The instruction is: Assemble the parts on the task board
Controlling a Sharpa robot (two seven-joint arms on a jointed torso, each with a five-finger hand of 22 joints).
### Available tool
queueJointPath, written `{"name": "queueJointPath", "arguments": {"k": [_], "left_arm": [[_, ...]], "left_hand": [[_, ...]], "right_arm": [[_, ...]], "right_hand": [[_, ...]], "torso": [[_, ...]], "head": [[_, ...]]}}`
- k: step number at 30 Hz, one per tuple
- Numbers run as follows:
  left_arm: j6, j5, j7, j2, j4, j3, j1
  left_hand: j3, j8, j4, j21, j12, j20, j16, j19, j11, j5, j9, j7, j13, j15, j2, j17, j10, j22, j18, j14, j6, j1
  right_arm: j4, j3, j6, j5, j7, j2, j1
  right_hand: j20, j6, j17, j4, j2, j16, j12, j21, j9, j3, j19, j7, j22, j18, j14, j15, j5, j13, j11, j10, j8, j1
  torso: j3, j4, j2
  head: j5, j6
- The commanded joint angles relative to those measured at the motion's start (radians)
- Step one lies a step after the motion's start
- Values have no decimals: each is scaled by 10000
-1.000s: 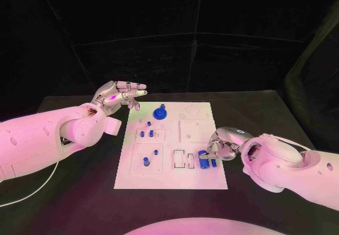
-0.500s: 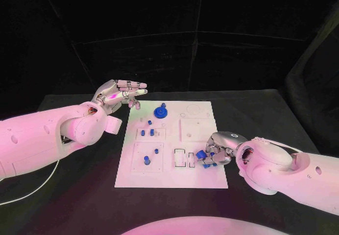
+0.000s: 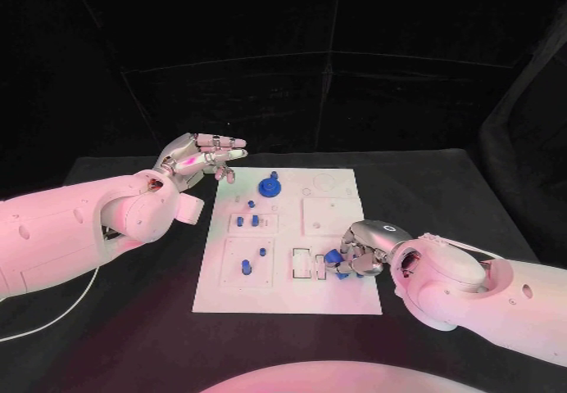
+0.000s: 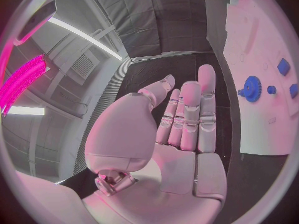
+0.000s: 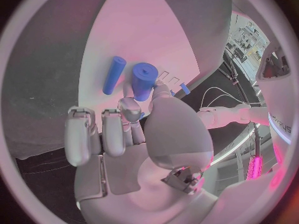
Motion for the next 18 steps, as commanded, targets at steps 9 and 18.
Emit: {"name": "queueJointPath", "arguments": {"k": [9,18], "left_arm": [[147,33,32,33,-6,-9,13],[156,33,23,45,2,-18,13]], "left_hand": [[-73,-13,-1,-65,19,35,60,-57,-19,30,1,-24,-3,-10,24,-9,-43,-13,130,-76,-28,32],[-73,-13,-1,-65,19,35,60,-57,-19,30,1,-24,-3,-10,24,-9,-43,-13,130,-76,-28,32]], "right_arm": [[785,-26,-2150,1144,273,-402,-38],[580,-24,-1862,1772,179,87,-34]], "right_hand": [[-110,166,152,21,255,90,-23,87,220,12,234,-73,1559,-86,563,-108,313,23,-110,177,123,163],[-126,177,167,89,331,97,-96,88,296,-113,233,-69,1561,-86,560,-113,346,12,-109,193,98,-38]], "torso": [[-12,19,-18],[-32,20,-7]], "head": [[-24,65],[53,67]]}}
